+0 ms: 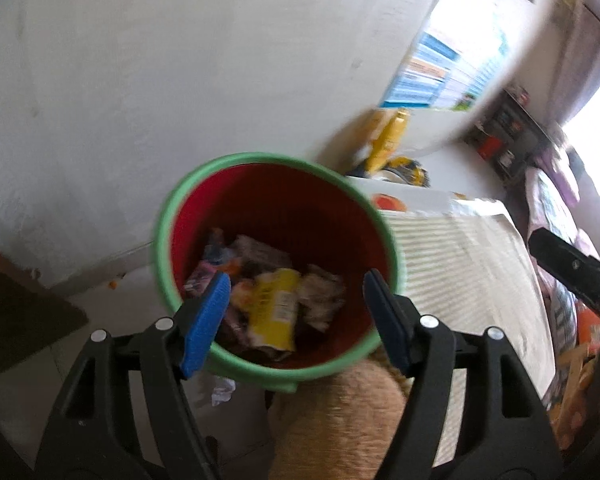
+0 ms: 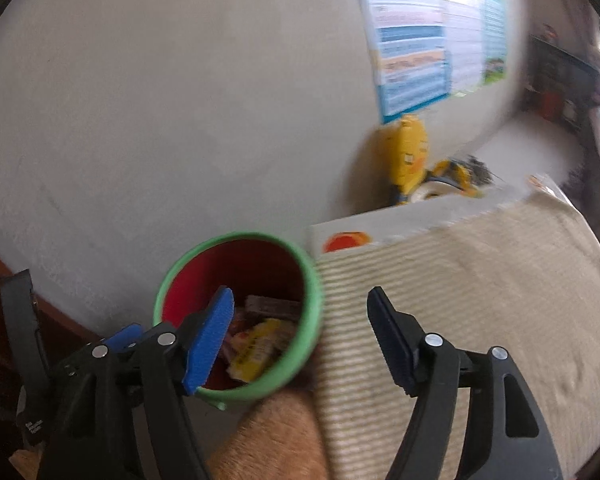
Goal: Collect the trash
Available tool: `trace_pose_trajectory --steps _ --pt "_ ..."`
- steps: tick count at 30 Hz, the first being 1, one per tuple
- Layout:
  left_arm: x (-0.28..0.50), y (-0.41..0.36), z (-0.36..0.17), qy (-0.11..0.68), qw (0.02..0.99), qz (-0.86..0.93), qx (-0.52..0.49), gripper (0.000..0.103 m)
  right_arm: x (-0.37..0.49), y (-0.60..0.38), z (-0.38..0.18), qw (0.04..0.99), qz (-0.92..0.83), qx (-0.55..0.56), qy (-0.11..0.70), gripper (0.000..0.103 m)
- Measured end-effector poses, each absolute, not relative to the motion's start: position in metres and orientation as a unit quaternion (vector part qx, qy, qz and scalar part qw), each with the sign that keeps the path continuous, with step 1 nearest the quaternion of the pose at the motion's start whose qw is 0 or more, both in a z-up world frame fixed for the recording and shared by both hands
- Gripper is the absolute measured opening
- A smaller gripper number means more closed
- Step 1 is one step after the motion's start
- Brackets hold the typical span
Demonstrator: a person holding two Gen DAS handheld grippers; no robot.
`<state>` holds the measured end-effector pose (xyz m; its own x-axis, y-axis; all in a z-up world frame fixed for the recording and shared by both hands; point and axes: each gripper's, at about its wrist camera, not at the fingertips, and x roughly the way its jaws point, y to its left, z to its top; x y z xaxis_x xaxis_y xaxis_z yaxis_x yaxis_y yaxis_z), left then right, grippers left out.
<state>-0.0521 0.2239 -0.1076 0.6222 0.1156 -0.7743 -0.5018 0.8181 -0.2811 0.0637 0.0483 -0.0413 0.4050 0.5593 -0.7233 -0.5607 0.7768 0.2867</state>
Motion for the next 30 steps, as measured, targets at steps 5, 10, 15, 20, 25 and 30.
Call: trace_pose_trajectory --steps 5,10,15,20,25,30 --pt "-0.029 0.175 -0.089 0.39 0.886 0.123 -0.22 0.066 0.069 -0.019 -0.024 0.868 0.273 0.028 0.413 0.068" --pt "-0.006 0.111 -0.066 0.377 0.907 0.059 -0.179 0.07 0.062 -0.091 -0.005 0.903 0.207 0.047 0.375 0.078" --pt "0.005 0.055 -0.046 0.341 0.928 0.016 -0.148 0.09 0.038 -0.159 0.01 0.94 0.15 0.048 0.304 0.094" --pt "0.01 0.002 -0.019 0.255 0.961 0.012 -0.103 0.098 -0.004 -0.214 0.017 0.982 0.066 0.048 0.167 0.096" --pt "0.027 -0.042 0.013 0.187 0.98 0.068 -0.033 0.098 -0.012 -0.254 0.008 0.98 -0.005 0.081 0.181 0.096" --pt "0.029 -0.052 0.031 0.149 0.982 0.092 -0.072 0.098 -0.014 -0.272 0.01 0.981 -0.028 0.085 0.17 0.096"
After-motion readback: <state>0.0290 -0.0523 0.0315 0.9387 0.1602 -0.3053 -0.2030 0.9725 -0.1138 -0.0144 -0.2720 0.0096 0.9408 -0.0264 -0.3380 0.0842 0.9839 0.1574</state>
